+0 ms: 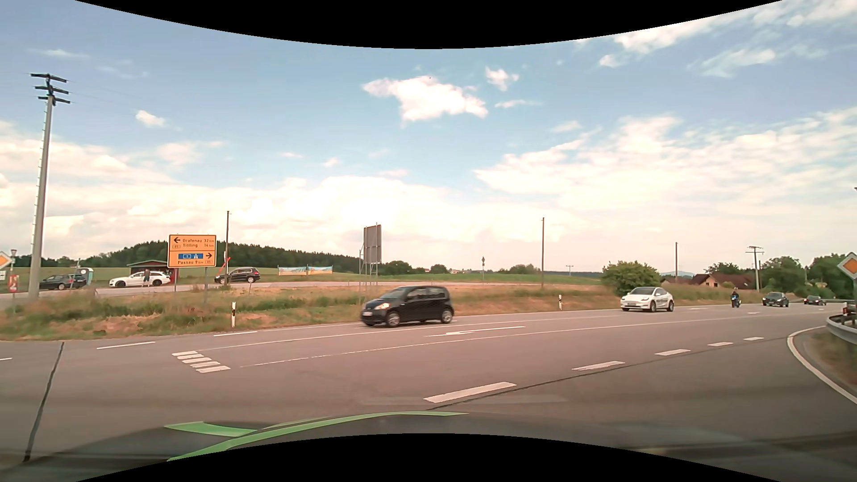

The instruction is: Follow the waypoints while adhering to traffic rules and regulations

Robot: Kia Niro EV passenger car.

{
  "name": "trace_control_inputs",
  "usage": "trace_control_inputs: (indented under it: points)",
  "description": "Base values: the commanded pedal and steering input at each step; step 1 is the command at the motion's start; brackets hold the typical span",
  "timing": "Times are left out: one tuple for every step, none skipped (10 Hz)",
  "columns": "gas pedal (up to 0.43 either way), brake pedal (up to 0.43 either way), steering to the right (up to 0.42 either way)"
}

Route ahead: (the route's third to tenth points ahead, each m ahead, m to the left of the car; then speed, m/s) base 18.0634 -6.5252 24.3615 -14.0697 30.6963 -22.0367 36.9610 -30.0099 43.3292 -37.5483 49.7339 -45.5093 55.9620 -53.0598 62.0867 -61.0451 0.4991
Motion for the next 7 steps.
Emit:
trace_control_inputs:
  points:
    - [0.000,0.238,0.178]
    - [0.000,0.238,0.178]
    - [0.000,0.232,0.178]
    - [0.000,0.232,0.178]
    - [0.000,0.226,0.177]
    - [0.000,0.226,0.176]
    - [0.000,0.226,0.174]
